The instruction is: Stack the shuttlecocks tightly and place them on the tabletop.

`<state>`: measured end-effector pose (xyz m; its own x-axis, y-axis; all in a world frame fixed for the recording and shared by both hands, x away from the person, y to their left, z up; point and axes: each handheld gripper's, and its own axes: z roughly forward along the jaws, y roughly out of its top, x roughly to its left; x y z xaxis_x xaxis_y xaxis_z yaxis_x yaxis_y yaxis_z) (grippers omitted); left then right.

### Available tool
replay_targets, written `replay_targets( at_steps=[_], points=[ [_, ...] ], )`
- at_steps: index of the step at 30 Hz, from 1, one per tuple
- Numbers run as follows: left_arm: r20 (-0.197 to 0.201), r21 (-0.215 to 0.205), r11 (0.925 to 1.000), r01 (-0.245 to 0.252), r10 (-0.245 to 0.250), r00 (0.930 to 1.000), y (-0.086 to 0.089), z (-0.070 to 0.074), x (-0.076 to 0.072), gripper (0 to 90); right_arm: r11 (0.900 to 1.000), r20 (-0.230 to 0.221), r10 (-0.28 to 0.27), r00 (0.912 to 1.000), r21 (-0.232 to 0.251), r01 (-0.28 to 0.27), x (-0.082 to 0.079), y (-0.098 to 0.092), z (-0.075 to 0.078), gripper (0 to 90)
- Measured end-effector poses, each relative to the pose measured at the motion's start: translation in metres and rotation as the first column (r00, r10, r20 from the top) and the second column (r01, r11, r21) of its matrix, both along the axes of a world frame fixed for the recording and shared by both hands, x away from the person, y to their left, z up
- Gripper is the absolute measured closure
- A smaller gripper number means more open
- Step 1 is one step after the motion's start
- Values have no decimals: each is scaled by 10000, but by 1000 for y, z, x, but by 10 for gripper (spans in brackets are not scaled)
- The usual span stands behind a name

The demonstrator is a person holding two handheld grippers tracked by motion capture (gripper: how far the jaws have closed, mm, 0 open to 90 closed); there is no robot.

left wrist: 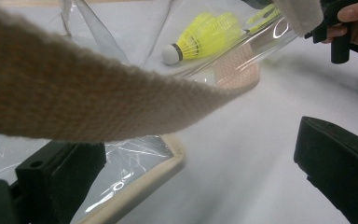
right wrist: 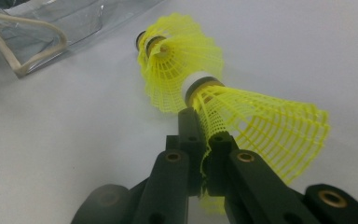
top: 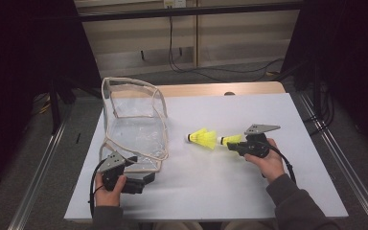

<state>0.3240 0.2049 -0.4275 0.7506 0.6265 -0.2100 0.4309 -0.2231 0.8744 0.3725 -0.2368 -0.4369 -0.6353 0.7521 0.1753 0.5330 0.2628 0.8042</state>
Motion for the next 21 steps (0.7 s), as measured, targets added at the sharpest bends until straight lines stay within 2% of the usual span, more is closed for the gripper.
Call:
replay_targets(
  at_steps=[21],
  points=[
    [1, -6, 10000, 0, 0, 10000, 0, 0, 0, 20, 9999, -27, 114, 9999, -7, -114, 4, 10, -3, 885]
  ],
)
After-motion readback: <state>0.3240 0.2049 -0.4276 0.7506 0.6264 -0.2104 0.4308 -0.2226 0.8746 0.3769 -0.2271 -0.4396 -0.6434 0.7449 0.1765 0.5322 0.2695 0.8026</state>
